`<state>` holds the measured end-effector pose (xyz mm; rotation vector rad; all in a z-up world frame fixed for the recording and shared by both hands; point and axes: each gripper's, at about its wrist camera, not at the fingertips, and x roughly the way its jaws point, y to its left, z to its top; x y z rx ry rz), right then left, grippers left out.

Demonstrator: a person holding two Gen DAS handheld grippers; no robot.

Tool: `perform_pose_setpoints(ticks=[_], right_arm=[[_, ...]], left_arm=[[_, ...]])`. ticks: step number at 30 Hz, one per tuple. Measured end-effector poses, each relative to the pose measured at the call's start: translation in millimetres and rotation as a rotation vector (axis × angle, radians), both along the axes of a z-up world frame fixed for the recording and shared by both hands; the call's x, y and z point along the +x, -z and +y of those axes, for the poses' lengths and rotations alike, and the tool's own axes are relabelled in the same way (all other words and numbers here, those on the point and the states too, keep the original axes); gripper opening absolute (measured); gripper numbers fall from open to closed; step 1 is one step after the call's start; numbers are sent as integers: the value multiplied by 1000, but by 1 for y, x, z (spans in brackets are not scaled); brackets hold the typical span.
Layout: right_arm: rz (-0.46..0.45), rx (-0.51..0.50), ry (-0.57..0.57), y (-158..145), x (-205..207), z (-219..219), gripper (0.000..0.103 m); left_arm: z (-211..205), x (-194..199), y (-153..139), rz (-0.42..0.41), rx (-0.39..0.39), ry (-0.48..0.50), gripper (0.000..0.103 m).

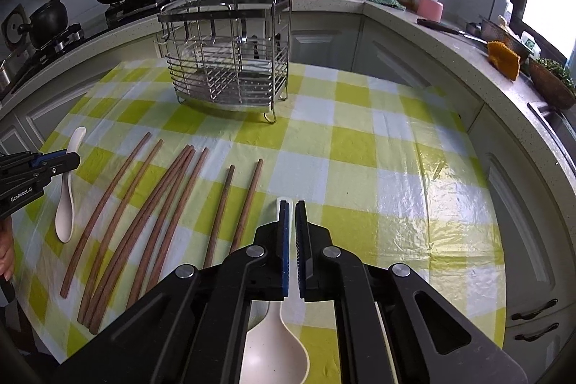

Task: Organize utensils
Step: 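Close the left tool on the soup spoon handle while the right tool grips the ladle handle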

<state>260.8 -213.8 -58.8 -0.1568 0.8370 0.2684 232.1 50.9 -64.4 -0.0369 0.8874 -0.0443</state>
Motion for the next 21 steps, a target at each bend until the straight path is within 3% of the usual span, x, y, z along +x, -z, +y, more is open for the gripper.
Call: perform_pose_setpoints(ticks=[3,4,5,7,16,19,21], right_arm=[[45,1,36,14,6,-8,10],[62,-4,43,19,8,-9,19],[72,-5,51,24,10,-11,41],[76,5,50,29,13,-13,67],[142,-27,-31,46,38,1,45],[163,-34,-56,54,43,3,17],[140,-35,-68,50,38,5,9]], left_arm=[[-2,1,9,17,16,4,14],[-2,2,13,25,13,7,14],[-2,3,16,34,11,11,14],[-3,5,21,45,7,13,14],[2,16,23,53,-8,-1,14],[1,17,21,50,-9,4,14],[0,17,18,46,-12,8,14]])
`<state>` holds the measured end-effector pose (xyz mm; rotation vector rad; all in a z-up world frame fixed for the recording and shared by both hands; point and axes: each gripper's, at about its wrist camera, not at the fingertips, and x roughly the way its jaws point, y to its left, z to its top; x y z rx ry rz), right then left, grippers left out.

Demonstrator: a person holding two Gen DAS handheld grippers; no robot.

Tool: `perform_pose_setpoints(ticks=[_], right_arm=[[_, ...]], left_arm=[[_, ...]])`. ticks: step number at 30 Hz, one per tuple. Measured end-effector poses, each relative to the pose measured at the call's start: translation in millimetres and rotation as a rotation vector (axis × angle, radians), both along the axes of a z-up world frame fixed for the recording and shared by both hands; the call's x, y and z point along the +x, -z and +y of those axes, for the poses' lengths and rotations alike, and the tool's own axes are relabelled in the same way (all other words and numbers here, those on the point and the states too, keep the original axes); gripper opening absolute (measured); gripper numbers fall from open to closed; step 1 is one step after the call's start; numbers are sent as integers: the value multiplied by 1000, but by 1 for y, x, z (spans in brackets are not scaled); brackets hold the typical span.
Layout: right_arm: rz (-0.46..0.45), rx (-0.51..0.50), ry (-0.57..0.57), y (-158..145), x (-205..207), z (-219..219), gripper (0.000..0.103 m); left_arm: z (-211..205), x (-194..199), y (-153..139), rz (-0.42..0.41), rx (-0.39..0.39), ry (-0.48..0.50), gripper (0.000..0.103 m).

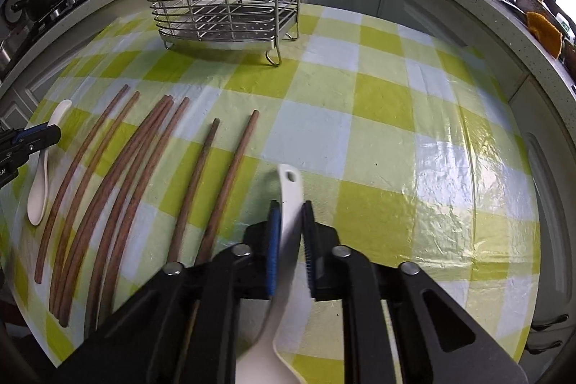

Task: Organize utensils
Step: 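Close the left tool on the soup spoon handle while the right tool grips the ladle handle, then lift both spoons and carry them over the wire utensil rack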

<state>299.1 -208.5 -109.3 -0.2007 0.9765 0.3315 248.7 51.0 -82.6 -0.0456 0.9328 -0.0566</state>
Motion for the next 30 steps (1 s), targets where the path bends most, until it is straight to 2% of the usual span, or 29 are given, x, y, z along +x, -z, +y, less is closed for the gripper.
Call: perform_pose_setpoints(ticks=[2,10,13,15,18,30], right_arm=[[-51,-2,0,-11,-9,1,6],[-196,54,40,-61,-33,-8,6],[-265,69,54,-85,-37,-7,6],[-314,79,54,-101,-39,-4,6],[-375,92,51,-122,-40,1,6],[-441,178,34,-177,-8,17,6]], left_arm=[[0,-2,-5,-11,-4,2,14],[-2,-14,-34,-82,-11,15,14],[-6,-16,-52,-122,-9,30,12],[-7,-15,-66,-151,-15,38,7],[-10,-11,-85,-197,-10,41,7],[-26,21,-148,-304,4,94,7]])
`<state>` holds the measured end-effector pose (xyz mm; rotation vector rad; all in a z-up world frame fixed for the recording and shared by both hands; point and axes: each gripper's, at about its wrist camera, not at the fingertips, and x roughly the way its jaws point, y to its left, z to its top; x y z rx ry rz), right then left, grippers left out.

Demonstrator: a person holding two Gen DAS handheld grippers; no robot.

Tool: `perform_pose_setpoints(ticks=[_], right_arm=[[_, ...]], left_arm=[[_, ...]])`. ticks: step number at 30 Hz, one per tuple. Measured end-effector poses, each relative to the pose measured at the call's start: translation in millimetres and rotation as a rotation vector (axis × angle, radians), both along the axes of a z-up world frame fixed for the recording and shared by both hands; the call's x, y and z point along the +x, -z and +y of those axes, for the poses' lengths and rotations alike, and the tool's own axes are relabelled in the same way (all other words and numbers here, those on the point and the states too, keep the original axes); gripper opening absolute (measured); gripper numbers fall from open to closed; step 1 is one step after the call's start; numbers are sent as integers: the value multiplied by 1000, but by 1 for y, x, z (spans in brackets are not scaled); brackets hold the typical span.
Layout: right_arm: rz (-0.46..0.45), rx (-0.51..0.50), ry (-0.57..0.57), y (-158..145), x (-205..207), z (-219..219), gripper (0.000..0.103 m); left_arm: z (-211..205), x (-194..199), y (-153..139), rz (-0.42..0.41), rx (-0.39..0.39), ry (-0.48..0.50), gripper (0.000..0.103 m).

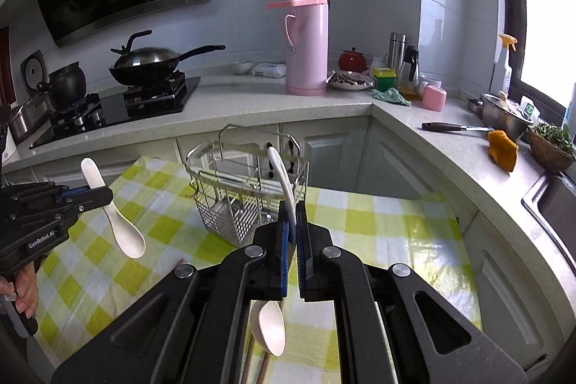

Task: Organize utensils
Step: 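Lift both spoons and carry them over the wire utensil rack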

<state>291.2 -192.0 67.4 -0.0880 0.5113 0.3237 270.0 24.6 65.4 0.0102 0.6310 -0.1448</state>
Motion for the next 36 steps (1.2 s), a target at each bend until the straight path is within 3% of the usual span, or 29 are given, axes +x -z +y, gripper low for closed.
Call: perform_pose_setpoints(ticks=[9,15,20,28,36], right_arm=[[-98,38,10,-62,49,19,6],[-120,119,20,-78,81,20,6],[-136,163,30,-69,103,23,6],[-166,182,33,-21,114,26,6],[-172,165,28,17,120,30,6]], left_arm=[[-11,57,-77,-125,-14,-11,7],[-15,91,-98,-198,-55,-30,7],[-21,109,-84,-243,-82,-31,7],[-23,127,-20,-250,-54,-43,7],[-24,139,24,-249,-46,-19,7]])
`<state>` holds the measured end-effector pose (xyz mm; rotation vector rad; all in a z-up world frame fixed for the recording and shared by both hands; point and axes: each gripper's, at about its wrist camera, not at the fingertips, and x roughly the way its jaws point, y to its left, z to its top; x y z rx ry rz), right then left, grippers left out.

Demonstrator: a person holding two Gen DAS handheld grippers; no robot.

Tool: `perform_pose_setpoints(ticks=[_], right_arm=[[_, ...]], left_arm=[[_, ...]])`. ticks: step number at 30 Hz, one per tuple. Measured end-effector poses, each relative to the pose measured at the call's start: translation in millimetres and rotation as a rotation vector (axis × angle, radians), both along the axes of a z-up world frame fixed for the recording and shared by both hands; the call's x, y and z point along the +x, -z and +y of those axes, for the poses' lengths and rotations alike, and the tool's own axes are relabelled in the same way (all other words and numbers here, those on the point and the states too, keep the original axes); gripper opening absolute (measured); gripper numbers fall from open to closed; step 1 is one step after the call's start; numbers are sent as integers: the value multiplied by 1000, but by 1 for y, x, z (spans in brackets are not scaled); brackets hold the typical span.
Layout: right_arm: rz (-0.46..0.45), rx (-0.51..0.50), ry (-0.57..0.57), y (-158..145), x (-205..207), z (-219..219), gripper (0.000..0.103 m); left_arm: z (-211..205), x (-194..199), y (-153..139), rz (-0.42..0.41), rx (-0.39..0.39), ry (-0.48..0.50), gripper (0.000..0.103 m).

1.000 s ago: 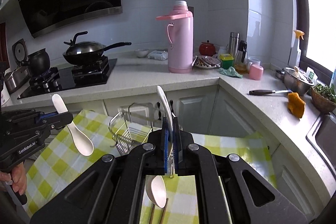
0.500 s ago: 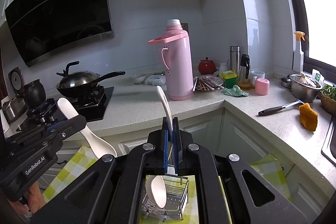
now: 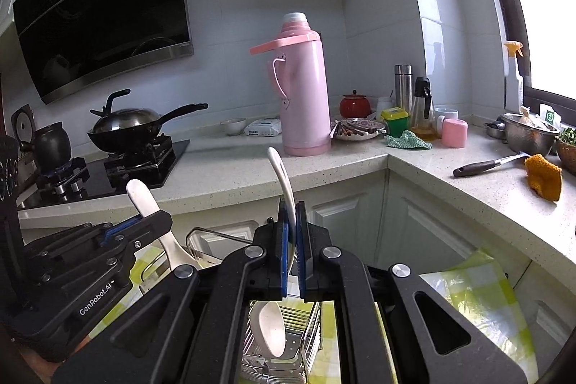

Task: Organize utensils
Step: 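Lower both spoons into the rack and open both tools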

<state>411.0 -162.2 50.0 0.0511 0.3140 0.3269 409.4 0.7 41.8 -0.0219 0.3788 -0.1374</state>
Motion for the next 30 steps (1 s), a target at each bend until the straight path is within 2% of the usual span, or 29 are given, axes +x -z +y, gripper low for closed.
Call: perform_pose_setpoints(ticks=[7,10,15,16,18,19,20,24,30], right_arm=[[51,-12,-14,23,11,2,6],[79,-9,-5,31,15,2,9],[104,-11,0,33,17,1,15],[106,-11,3,32,17,0,20],[104,0,12,28,16,-3,38],[96,12,16,25,14,-5,54],[84,24,20,21,10,-8,57],[46,58,29,0,-10,-21,57],[-17,71,31,-28,-59,-35,57]], left_arm=[[4,6,28,45,-27,1,7],[11,6,33,61,-49,-16,22],[16,5,29,58,-40,-24,30],[16,4,28,55,-35,-30,36],[16,-1,23,47,-37,-39,41],[18,-3,21,45,-43,-44,44],[19,-6,19,42,-47,-49,49],[25,-24,6,16,-52,-78,59],[35,-66,-13,-30,-51,-131,82]])
